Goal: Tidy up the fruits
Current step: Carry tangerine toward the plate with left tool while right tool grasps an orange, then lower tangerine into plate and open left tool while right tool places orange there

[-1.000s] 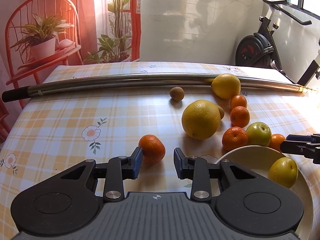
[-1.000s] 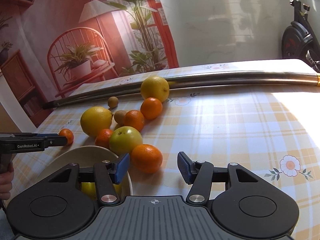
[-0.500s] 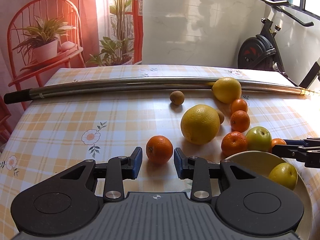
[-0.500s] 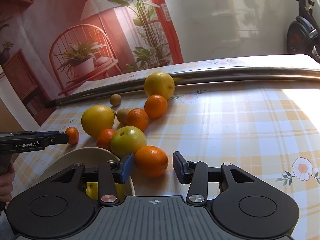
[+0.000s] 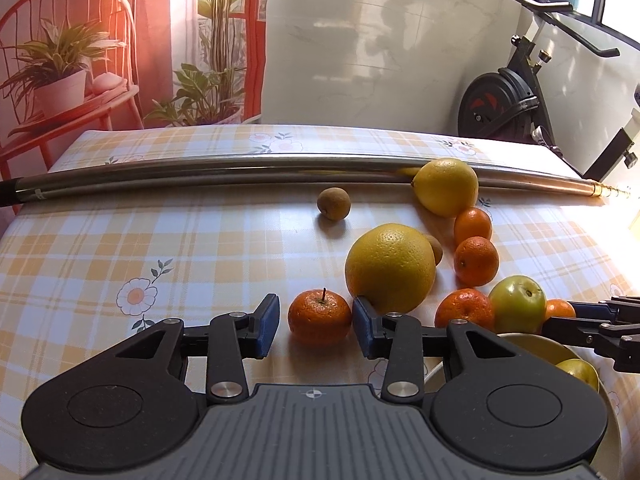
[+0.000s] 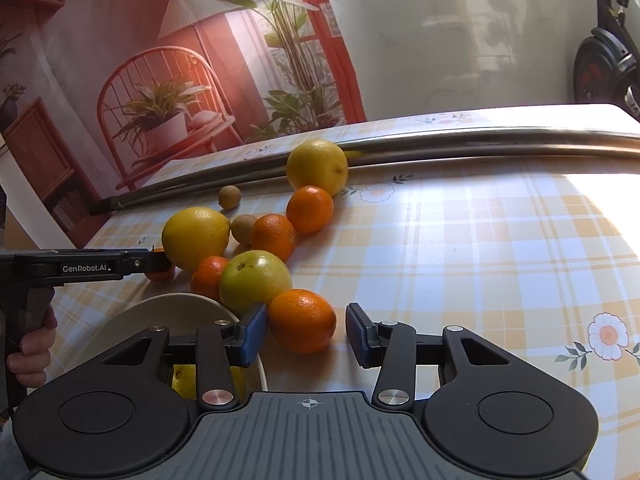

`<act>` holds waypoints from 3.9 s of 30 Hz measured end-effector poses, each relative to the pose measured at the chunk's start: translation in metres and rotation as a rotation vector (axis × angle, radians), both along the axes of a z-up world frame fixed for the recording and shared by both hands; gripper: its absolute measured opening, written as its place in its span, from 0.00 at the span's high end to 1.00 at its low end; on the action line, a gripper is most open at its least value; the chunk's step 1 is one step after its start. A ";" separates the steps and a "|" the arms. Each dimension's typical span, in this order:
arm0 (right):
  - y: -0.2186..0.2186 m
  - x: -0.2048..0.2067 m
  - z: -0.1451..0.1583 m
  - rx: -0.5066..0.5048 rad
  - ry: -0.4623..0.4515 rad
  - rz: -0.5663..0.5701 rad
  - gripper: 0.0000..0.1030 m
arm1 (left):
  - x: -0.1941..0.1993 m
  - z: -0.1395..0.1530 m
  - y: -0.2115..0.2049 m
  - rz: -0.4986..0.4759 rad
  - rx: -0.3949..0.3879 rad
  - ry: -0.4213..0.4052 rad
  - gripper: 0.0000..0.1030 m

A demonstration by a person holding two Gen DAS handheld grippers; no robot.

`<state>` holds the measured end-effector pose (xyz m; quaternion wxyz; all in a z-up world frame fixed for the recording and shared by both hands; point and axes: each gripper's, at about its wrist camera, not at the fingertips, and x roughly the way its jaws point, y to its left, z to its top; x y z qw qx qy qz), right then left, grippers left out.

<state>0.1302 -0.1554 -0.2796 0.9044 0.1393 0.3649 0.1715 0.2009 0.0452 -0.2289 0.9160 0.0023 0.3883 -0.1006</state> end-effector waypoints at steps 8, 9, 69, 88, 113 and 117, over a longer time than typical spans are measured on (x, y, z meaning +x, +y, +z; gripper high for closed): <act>-0.001 0.000 -0.001 0.006 -0.002 0.003 0.60 | 0.000 -0.003 0.000 -0.016 0.027 0.021 0.64; -0.001 0.001 -0.001 0.007 -0.001 0.003 0.60 | -0.002 -0.002 0.000 -0.015 0.032 0.019 0.64; 0.025 -0.091 0.041 -0.073 -0.018 0.161 0.67 | -0.123 0.016 -0.013 -0.057 -0.018 0.070 0.64; 0.030 -0.090 0.031 -0.102 0.002 0.176 0.67 | -0.123 0.010 -0.018 -0.067 -0.013 0.079 0.64; 0.015 -0.089 0.042 -0.059 -0.070 0.109 0.61 | -0.125 0.024 -0.016 -0.067 -0.078 0.000 0.15; 0.006 -0.086 0.044 -0.059 -0.079 0.072 0.56 | -0.125 0.035 -0.013 0.009 -0.015 -0.063 0.14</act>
